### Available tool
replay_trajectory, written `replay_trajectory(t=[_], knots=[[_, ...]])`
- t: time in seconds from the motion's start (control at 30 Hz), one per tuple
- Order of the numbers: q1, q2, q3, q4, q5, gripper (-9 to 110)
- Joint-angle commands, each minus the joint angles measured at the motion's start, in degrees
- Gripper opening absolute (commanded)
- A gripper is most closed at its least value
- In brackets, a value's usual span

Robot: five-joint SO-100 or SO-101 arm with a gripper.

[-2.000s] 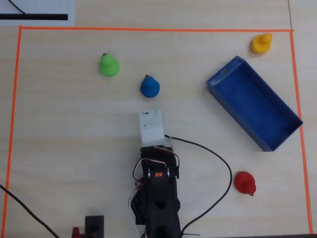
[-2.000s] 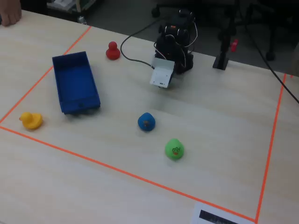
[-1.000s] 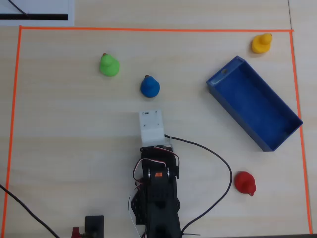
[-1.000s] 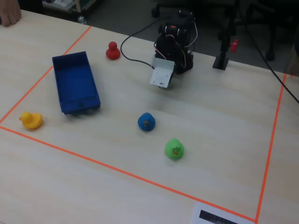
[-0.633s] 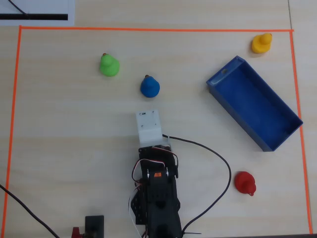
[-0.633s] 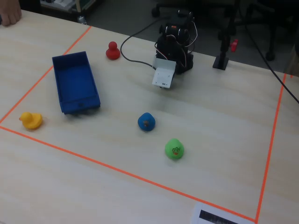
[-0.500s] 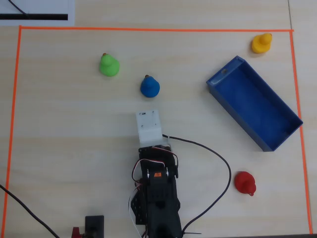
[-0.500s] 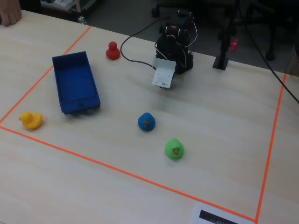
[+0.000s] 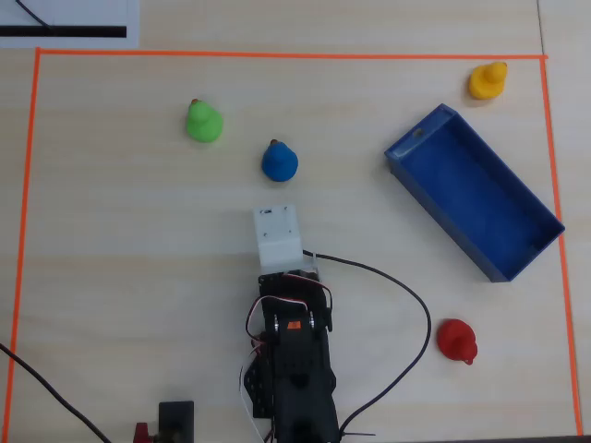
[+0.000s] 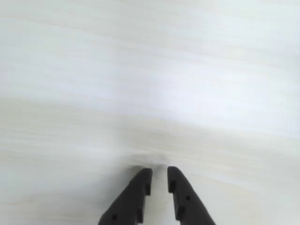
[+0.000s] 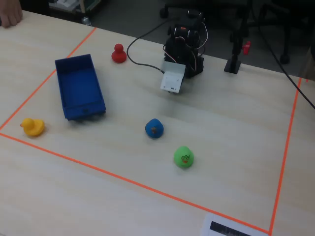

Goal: Grasp red duck and put it into box.

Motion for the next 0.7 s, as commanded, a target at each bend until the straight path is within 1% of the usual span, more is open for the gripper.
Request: replay_trajectory(t=[0.0, 0.1, 0.33, 0.47, 0.57, 0.67], knots=[[-0.53, 0.0, 0.09, 1.67, 0.26, 3], [-0.7, 0.0, 0.09, 1.67, 0.26, 0], [-2.55, 0.0, 0.09, 1.14, 0.44, 0], [-2.81, -1.32, -0.97, -5.36, 2.64, 0], [-0.53, -8.44, -7.38, -13.1, 3.16, 0], [2.11, -19.51, -19.25, -16.08, 4.83, 0]])
